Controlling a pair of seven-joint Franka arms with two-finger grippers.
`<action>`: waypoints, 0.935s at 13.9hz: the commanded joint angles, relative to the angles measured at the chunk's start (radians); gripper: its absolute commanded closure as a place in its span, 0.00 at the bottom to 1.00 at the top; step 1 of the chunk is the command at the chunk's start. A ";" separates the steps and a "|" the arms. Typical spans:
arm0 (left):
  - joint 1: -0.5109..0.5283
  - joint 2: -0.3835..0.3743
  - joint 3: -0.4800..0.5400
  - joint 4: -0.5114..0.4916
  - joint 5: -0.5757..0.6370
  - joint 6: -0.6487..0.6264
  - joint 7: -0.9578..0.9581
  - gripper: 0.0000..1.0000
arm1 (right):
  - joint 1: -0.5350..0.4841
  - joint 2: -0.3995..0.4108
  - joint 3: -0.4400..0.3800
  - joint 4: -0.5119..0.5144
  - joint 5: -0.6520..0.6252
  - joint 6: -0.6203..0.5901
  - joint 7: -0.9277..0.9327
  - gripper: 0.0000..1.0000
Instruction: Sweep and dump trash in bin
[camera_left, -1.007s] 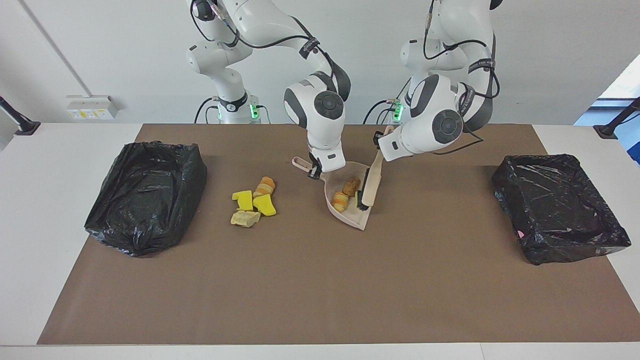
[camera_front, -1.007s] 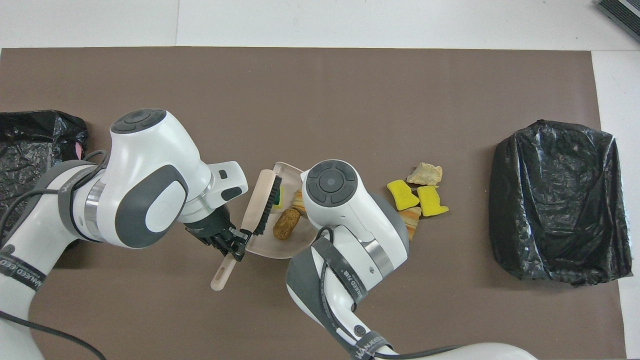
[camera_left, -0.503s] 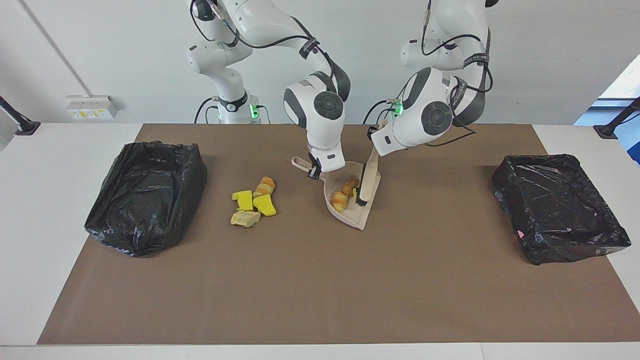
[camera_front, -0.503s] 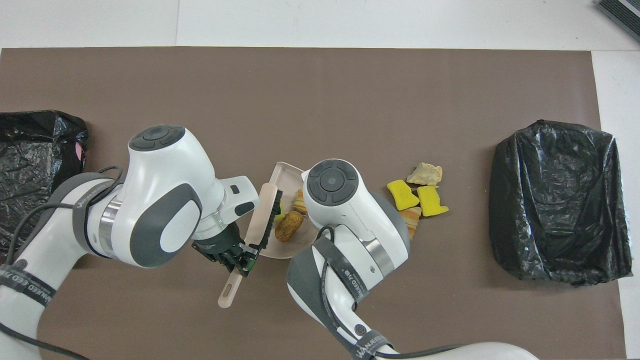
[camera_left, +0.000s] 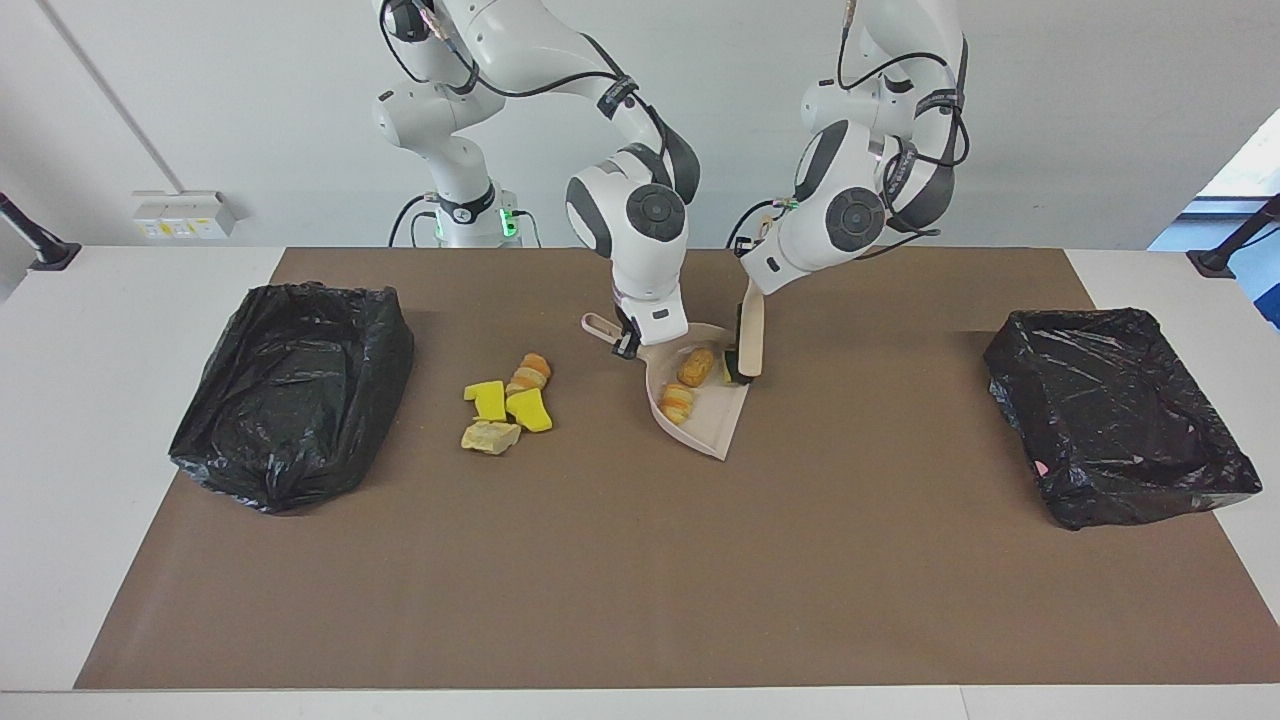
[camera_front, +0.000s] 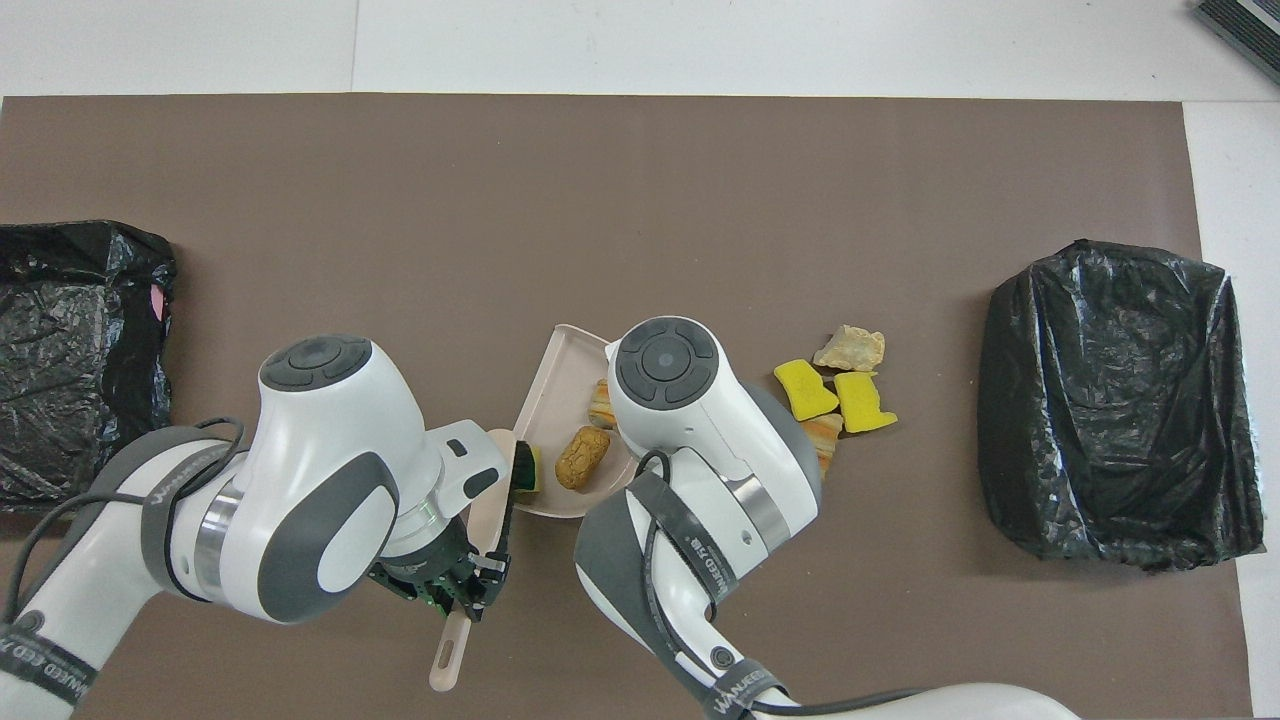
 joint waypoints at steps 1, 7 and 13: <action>-0.010 -0.179 0.013 -0.160 -0.027 -0.007 -0.022 1.00 | -0.009 -0.007 0.006 -0.001 -0.002 -0.020 0.017 1.00; -0.013 -0.256 0.010 -0.165 -0.053 -0.089 -0.019 1.00 | -0.010 -0.007 0.006 -0.001 -0.003 -0.020 0.015 1.00; -0.020 -0.193 -0.003 -0.142 -0.078 0.241 0.097 1.00 | -0.010 -0.007 0.006 -0.001 -0.003 -0.020 0.015 1.00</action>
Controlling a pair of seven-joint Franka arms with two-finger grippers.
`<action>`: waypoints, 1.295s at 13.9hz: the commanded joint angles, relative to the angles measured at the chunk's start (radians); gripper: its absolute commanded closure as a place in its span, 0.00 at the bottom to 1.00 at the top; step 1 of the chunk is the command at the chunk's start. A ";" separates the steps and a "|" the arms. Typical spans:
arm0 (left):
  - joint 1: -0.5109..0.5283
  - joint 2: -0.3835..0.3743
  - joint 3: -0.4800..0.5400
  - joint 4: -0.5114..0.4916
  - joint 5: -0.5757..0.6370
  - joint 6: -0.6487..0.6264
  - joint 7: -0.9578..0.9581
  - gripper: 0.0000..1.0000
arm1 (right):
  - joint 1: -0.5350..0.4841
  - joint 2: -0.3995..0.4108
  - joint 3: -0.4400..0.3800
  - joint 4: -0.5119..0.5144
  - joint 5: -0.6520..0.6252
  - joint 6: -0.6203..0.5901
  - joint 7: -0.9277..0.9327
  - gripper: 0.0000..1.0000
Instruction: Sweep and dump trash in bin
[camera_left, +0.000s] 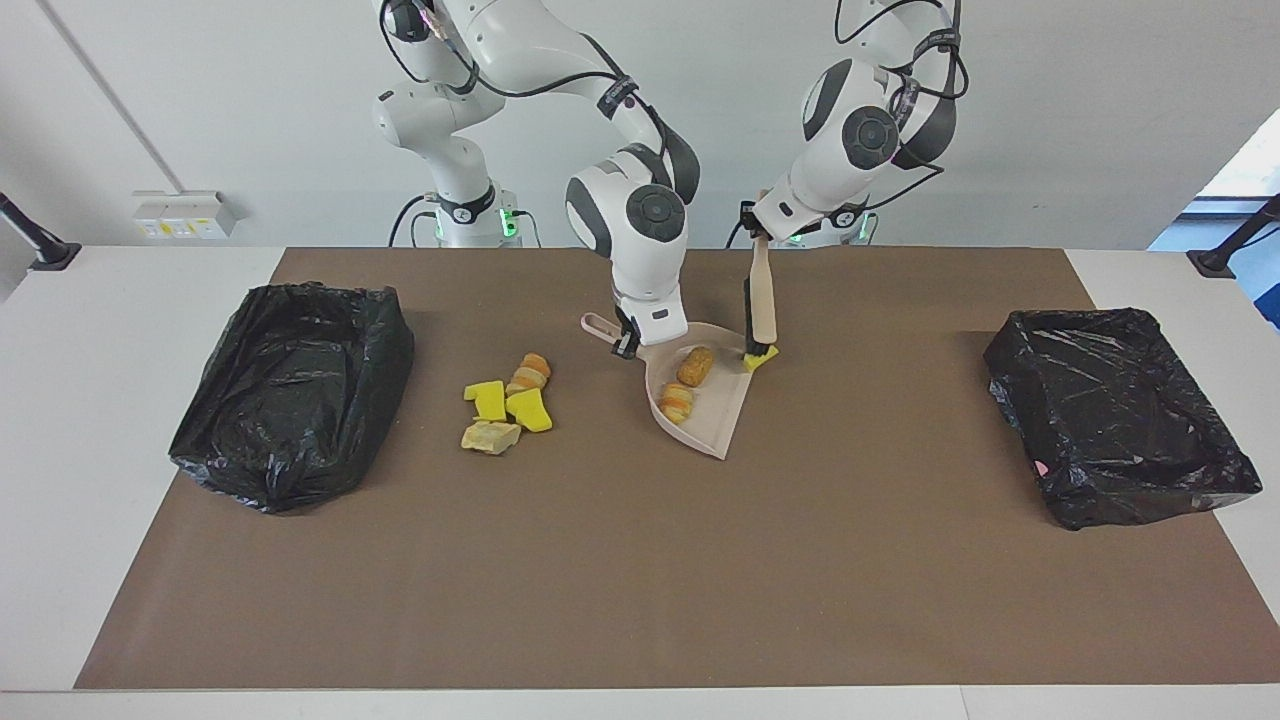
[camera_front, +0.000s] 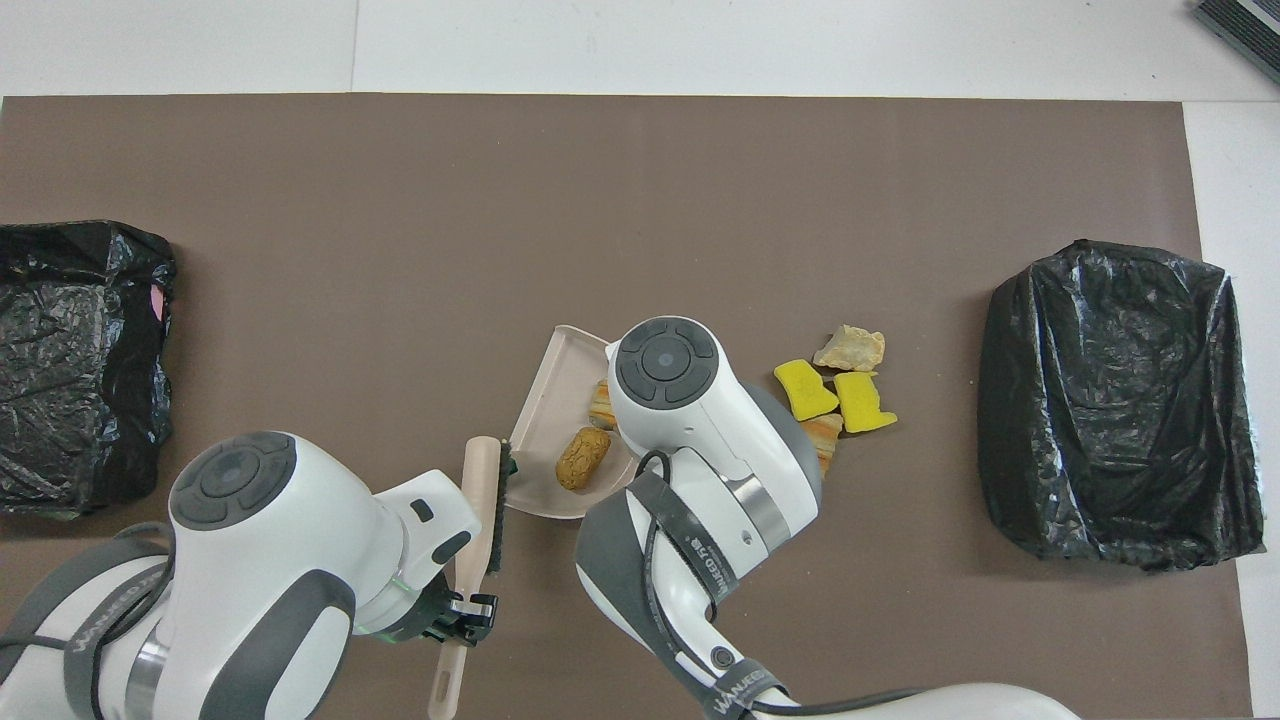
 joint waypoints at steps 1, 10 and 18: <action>-0.019 0.035 0.005 0.018 -0.018 0.102 0.073 1.00 | -0.010 -0.007 0.006 -0.001 -0.003 -0.017 0.015 1.00; -0.002 0.112 0.011 0.144 0.055 0.022 0.066 1.00 | -0.016 -0.007 0.004 0.004 -0.003 -0.019 0.012 1.00; -0.019 0.005 -0.033 0.042 0.197 -0.015 -0.213 1.00 | -0.151 -0.145 -0.002 0.013 -0.019 -0.134 -0.104 1.00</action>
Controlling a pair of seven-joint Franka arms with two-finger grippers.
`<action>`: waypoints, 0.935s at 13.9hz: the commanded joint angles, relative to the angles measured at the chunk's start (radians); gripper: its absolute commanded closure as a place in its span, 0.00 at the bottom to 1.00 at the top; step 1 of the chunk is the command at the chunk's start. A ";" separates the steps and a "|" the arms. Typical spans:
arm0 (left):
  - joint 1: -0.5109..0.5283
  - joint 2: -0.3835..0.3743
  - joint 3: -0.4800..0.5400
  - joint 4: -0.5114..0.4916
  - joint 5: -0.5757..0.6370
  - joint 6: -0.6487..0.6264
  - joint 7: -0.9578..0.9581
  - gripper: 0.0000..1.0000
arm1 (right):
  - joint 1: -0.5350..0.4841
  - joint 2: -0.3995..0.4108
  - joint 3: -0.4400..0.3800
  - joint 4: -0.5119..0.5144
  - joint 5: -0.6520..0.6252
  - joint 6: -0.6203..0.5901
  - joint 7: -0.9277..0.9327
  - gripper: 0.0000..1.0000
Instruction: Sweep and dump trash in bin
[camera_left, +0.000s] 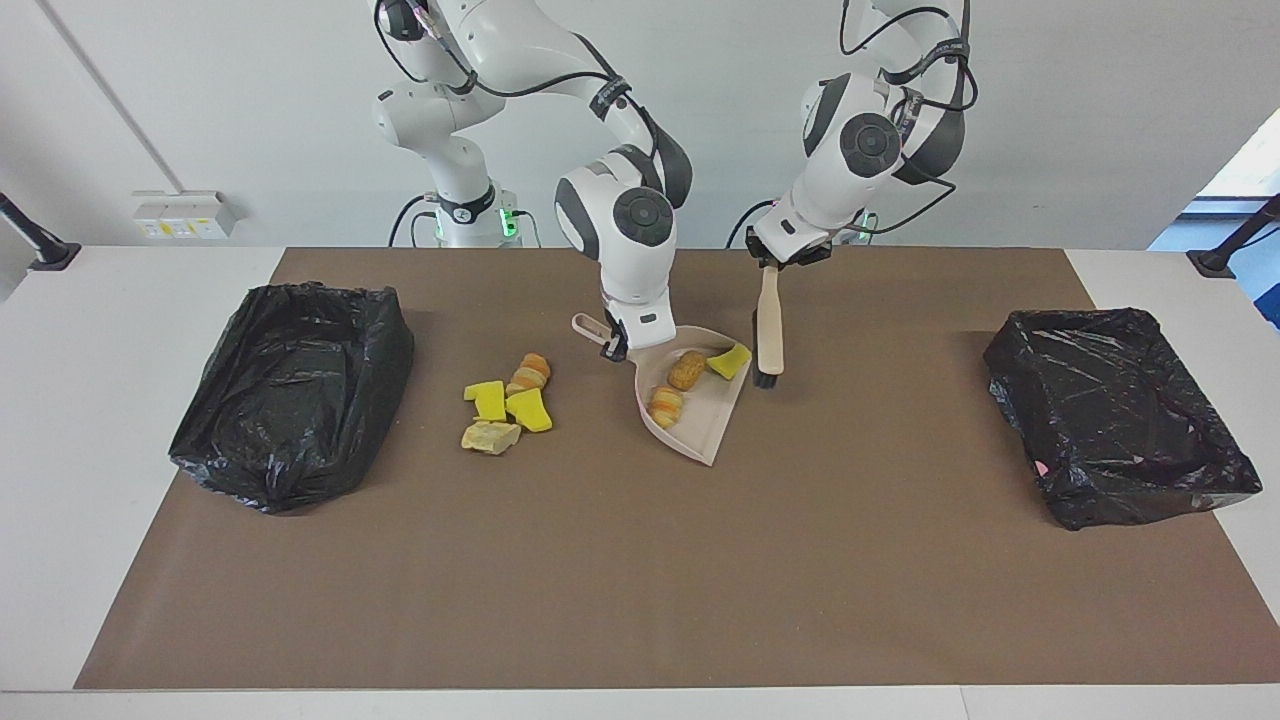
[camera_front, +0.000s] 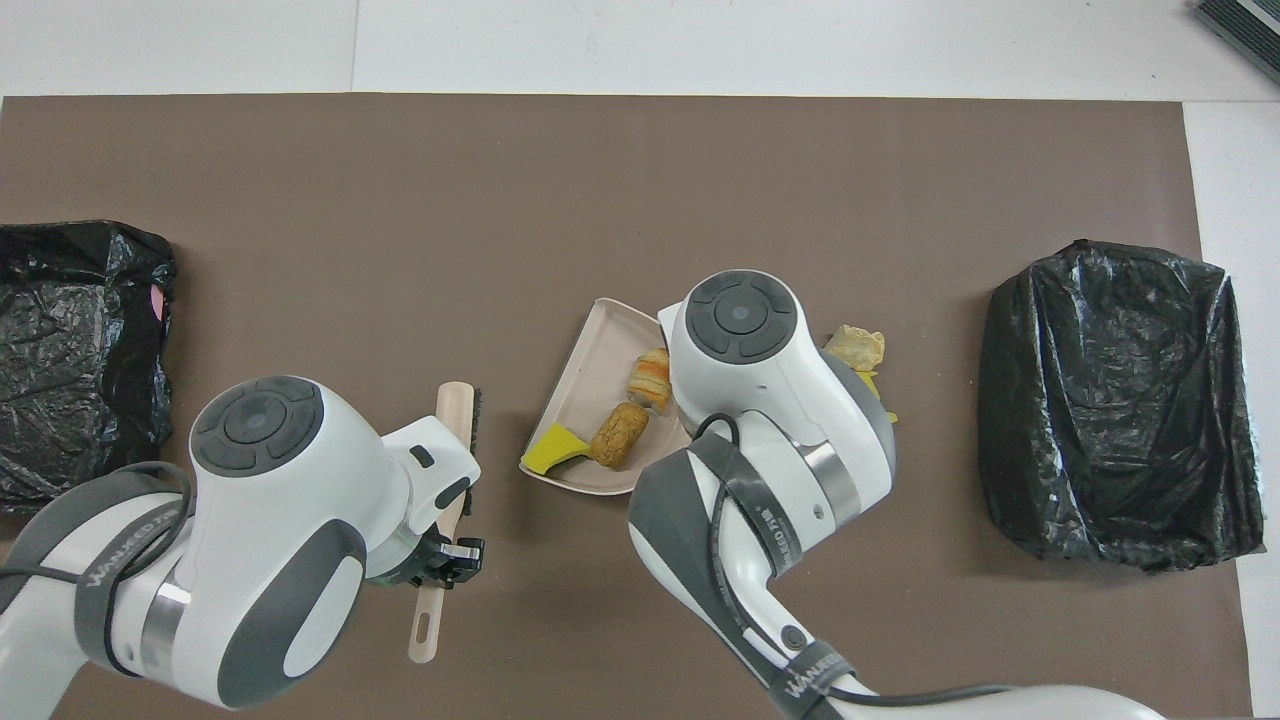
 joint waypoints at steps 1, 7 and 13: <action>-0.022 -0.114 -0.062 -0.098 0.016 0.028 -0.093 1.00 | -0.085 -0.097 0.005 -0.006 -0.008 -0.055 -0.071 1.00; -0.034 -0.212 -0.334 -0.264 -0.183 0.193 -0.231 1.00 | -0.335 -0.237 0.000 -0.005 -0.030 -0.145 -0.233 1.00; -0.035 -0.297 -0.544 -0.377 -0.398 0.353 -0.328 1.00 | -0.711 -0.251 -0.003 0.018 -0.068 -0.202 -0.641 1.00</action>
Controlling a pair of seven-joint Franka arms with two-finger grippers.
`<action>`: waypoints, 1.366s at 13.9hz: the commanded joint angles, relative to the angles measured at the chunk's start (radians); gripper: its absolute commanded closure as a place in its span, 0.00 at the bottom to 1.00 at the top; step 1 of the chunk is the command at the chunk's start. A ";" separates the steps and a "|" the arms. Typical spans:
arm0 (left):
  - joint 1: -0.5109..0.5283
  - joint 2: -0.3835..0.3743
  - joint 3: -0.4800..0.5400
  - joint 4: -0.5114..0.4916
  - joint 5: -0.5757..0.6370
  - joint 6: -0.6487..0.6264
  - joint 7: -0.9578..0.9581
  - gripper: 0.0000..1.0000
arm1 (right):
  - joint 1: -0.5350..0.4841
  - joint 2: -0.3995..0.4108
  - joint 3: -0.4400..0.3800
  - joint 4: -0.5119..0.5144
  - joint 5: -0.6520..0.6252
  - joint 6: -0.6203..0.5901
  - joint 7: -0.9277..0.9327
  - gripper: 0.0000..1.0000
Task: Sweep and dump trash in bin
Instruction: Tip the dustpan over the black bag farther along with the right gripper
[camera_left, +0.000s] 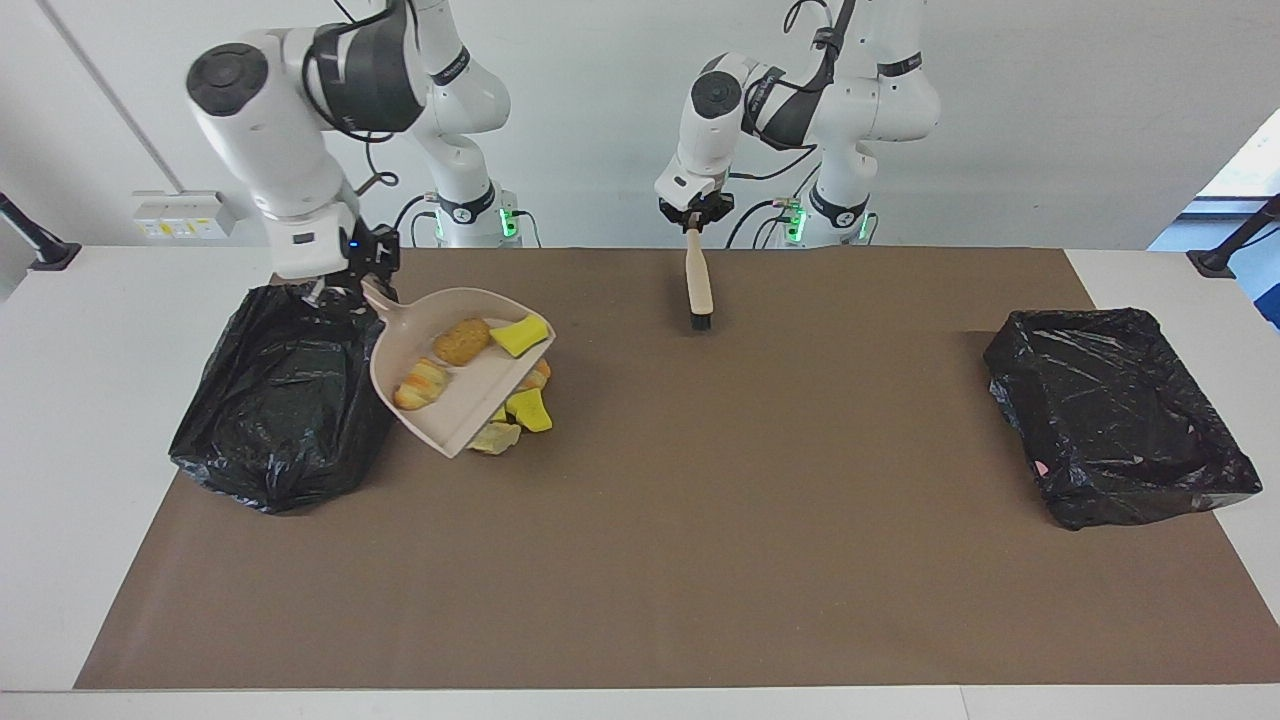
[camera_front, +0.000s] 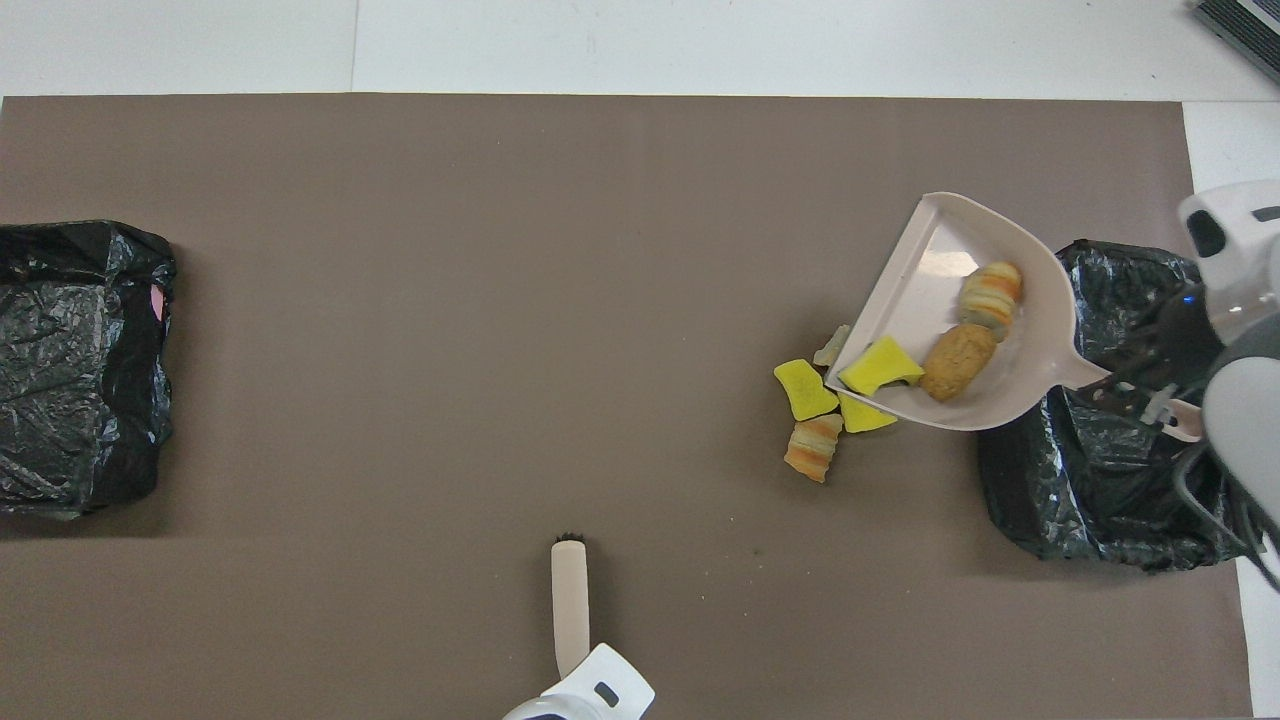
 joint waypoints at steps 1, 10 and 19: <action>-0.012 -0.050 -0.012 -0.050 -0.065 0.055 -0.015 1.00 | -0.153 -0.004 0.017 0.004 -0.066 -0.004 -0.163 1.00; -0.001 -0.021 -0.011 -0.057 -0.080 0.049 0.003 0.78 | -0.319 -0.021 0.020 -0.042 -0.449 0.168 -0.324 1.00; 0.130 0.042 0.029 0.082 -0.018 0.034 0.061 0.16 | -0.265 0.040 0.026 -0.094 -0.761 0.269 -0.323 1.00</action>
